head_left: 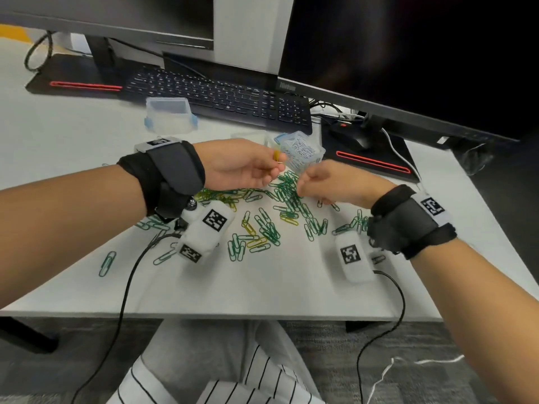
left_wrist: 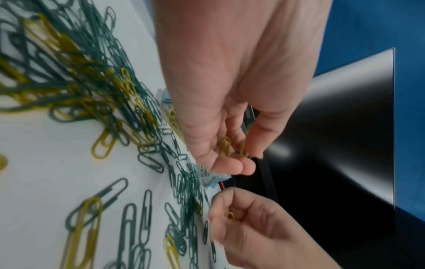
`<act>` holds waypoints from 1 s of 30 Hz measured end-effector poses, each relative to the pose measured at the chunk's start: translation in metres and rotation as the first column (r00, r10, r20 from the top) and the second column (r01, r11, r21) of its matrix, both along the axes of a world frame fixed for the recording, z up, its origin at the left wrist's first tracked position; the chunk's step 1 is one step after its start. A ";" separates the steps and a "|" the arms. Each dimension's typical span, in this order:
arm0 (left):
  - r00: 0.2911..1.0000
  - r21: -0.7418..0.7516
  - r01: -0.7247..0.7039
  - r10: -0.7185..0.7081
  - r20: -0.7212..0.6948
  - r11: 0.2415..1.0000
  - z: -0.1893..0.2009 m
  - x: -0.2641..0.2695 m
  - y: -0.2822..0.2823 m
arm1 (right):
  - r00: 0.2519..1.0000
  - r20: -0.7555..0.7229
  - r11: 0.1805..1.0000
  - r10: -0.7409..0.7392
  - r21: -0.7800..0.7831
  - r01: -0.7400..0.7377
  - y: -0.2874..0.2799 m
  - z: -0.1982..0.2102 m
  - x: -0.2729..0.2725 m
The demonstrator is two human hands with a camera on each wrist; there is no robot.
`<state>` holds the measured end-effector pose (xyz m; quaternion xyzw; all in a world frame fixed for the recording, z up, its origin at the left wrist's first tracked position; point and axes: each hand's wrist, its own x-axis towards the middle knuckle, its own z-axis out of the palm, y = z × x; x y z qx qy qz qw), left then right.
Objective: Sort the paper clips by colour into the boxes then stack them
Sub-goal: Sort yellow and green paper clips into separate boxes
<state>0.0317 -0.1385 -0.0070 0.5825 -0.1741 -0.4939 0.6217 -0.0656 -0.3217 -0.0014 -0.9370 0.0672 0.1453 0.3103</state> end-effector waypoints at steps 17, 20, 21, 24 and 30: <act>0.176 0.758 0.127 -0.767 0.618 0.640 -0.002 -0.025 0.019 | 0.989 -0.120 0.808 -0.085 0.573 0.138 0.008 -0.002 0.001; 0.202 0.726 0.142 -0.738 0.644 0.672 -0.002 -0.020 0.020 | 0.940 -0.262 0.297 -0.219 0.900 0.320 -0.016 0.002 0.003; 0.235 0.686 0.157 -0.702 0.672 0.710 -0.002 -0.018 0.020 | 0.929 -0.266 0.312 -0.258 0.887 0.341 -0.022 0.001 0.005; 0.441 0.482 0.142 -0.491 0.751 0.865 0.000 -0.011 0.022 | 0.929 -0.162 0.718 -0.332 0.596 0.361 -0.026 -0.004 0.008; 0.952 0.176 0.116 -0.160 0.261 0.978 -0.003 -0.012 0.017 | 0.997 0.074 0.948 -0.003 -0.316 0.026 -0.015 -0.015 0.016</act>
